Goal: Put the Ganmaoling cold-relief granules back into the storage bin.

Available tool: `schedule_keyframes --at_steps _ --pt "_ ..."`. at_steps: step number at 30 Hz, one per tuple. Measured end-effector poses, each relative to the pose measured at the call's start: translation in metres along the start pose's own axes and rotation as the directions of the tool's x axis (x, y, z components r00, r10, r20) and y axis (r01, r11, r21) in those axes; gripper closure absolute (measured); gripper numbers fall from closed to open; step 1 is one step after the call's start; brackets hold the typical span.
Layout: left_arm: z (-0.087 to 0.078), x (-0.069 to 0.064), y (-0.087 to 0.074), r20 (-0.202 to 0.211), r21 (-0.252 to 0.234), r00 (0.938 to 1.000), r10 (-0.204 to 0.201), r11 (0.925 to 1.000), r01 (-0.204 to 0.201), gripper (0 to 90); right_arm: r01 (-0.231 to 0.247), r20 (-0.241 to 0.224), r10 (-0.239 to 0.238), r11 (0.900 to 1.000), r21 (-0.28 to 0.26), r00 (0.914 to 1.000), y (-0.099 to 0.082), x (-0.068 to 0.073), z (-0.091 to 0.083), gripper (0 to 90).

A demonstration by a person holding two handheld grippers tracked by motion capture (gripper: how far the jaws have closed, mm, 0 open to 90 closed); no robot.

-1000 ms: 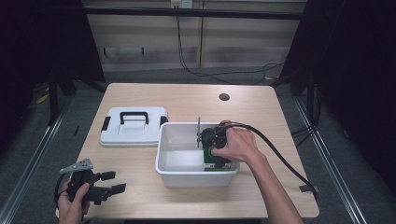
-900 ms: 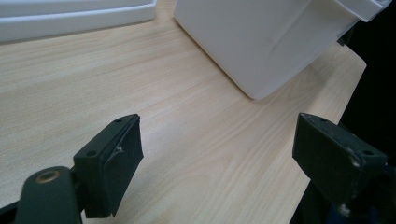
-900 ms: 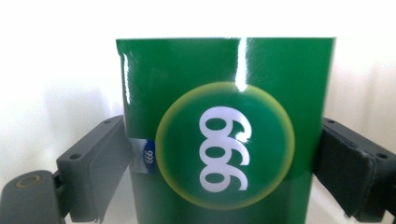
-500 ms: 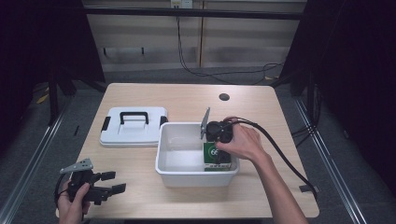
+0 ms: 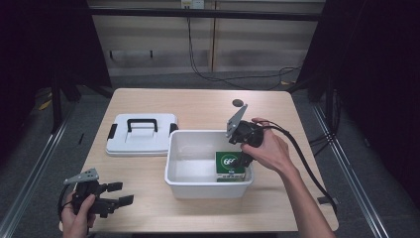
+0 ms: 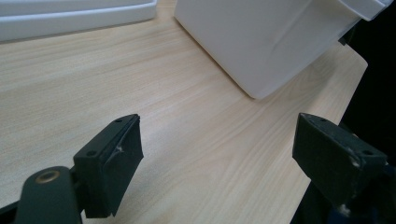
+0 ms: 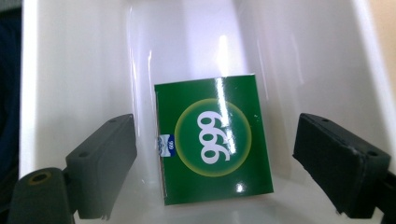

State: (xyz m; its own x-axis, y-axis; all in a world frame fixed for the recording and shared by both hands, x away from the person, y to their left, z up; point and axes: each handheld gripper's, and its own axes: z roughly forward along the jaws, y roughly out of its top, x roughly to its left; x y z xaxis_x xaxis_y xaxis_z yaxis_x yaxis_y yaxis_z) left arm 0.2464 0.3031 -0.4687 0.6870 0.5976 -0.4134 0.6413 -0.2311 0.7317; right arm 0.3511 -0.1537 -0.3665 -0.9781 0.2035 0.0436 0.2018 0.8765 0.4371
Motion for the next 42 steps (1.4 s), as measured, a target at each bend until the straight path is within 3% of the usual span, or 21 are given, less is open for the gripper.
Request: schedule_keyframes --at_steps 3,4,11,16,20,23,24,25,27,28,30,31,32,35,36,40,41,42 --pt "0.0 0.0 0.0 0.0 0.0 1.0 0.0 1.0 0.0 16.0 -0.008 0.014 0.008 0.9988 -0.048 0.9999 -0.004 0.001 -0.007 13.2" --pt "0.0 0.0 0.0 0.0 0.0 1.0 -0.001 1.0 0.001 16.0 0.011 0.047 -0.006 0.9938 -0.11 0.9989 -0.008 0.001 -0.013 13.3" --pt "0.0 0.0 0.0 0.002 -0.002 1.0 -0.001 1.0 0.001 16.0 -0.013 0.076 0.03 0.9774 -0.211 0.9966 -0.021 0.008 -0.031 14.7" --pt "0.0 0.0 0.0 -0.001 0.001 1.0 0.001 1.0 -0.001 16.0 -0.04 0.113 0.079 0.9494 -0.311 0.9904 -0.035 0.013 -0.041 16.8" --pt "0.0 0.0 0.0 0.0 0.0 1.0 0.001 1.0 -0.001 16.0 -0.06 0.149 0.121 0.932 -0.357 0.9814 -0.05 0.015 -0.048 16.8" --pt "0.0 0.0 0.0 0.0 0.001 1.0 0.0 1.0 0.0 16.0 -0.071 0.156 0.138 0.9251 -0.373 0.9781 -0.055 0.017 -0.05 16.8" --pt "0.0 0.0 0.0 0.0 0.002 1.0 0.001 1.0 -0.001 16.0 -0.079 0.154 0.152 0.9125 -0.401 0.9762 -0.063 0.018 -0.054 16.8" --pt "0.0 0.0 0.0 0.0 0.002 1.0 0.001 1.0 -0.001 16.0 -0.079 0.154 0.152 0.9125 -0.401 0.9762 -0.063 0.018 -0.054 16.8" --pt "0.0 0.0 0.0 0.0 0.002 1.0 -0.001 1.0 0.001 16.0 -0.087 0.151 0.168 0.8975 -0.432 0.9742 -0.069 0.02 -0.056 16.8" --pt "0.0 0.0 0.0 0.003 0.001 1.0 0.0 1.0 0.0 16.0 -0.096 0.146 0.184 0.878 -0.469 0.972 -0.077 0.021 -0.058 16.8" --pt "0.0 0.0 0.0 0.003 0.0 1.0 0.001 1.0 -0.001 16.0 -0.097 0.147 0.187 0.8746 -0.475 0.9712 -0.079 0.021 -0.059 16.8" --pt "0.0 0.0 0.0 0.002 0.001 1.0 0.001 1.0 -0.001 16.0 -0.104 0.143 0.197 0.8678 -0.486 0.97 -0.082 0.022 -0.059 16.8" --pt "0.0 0.0 0.0 0.001 0.0 1.0 -0.001 1.0 0.001 16.0 -0.113 0.147 0.215 0.8545 -0.507 0.9654 -0.09 0.024 -0.061 16.8" --pt "0.0 0.0 0.0 0.002 -0.001 1.0 -0.004 1.0 0.004 16.0 -0.12 0.152 0.228 0.8482 -0.516 0.9618 -0.095 0.026 -0.061 16.7" --pt "0.0 0.0 0.0 0.003 -0.004 1.0 -0.005 1.0 0.005 16.0 -0.126 0.153 0.241 0.8379 -0.531 0.9583 -0.103 0.03 -0.061 16.7" --pt "0.001 0.0 0.0 0.002 0.0 1.0 -0.002 1.0 0.002 16.0 -0.137 0.158 0.262 0.8277 -0.544 0.952 -0.113 0.035 -0.061 16.8" --pt "0.0 0.0 0.0 0.003 0.0 1.0 -0.002 1.0 0.002 16.0 -0.146 0.162 0.275 0.8239 -0.548 0.9476 -0.118 0.037 -0.061 16.7" --pt "0.0 0.0 0.0 0.002 0.0 1.0 -0.001 1.0 0.001 16.0 -0.154 0.169 0.295 0.812 -0.563 0.9404 -0.125 0.04 -0.062 16.8"
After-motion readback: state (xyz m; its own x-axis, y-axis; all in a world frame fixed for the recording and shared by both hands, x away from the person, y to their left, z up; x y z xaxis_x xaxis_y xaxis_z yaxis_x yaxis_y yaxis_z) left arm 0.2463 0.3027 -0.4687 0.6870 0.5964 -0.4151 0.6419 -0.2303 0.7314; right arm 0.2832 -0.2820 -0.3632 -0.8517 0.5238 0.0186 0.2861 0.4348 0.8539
